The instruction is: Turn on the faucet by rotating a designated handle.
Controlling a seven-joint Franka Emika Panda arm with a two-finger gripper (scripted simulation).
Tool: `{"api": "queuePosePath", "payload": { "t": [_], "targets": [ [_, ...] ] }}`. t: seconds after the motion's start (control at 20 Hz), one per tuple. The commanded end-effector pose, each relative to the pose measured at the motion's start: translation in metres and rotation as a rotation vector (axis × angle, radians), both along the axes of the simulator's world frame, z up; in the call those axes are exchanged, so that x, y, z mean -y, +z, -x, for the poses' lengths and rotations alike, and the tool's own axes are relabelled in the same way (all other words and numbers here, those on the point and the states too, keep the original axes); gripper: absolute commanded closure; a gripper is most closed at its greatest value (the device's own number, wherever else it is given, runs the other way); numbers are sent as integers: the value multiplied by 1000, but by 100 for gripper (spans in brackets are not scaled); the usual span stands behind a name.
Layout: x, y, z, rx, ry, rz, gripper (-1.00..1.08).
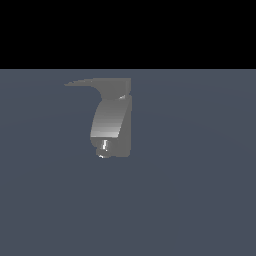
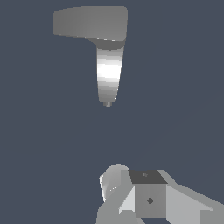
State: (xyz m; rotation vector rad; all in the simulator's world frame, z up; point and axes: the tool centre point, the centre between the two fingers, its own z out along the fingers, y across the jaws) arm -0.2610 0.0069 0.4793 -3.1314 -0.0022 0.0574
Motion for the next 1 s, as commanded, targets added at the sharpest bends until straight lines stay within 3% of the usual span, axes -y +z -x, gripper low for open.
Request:
{"api": "queuePosePath", "payload": {
  "t": [0.0, 0.5, 0.95],
  "targets": [
    [0, 0, 0, 0, 0, 0, 108],
    [-12, -7, -3, 0, -51, 1, 108],
    [-41, -25, -15, 1, -186, 3, 108]
  ]
}}
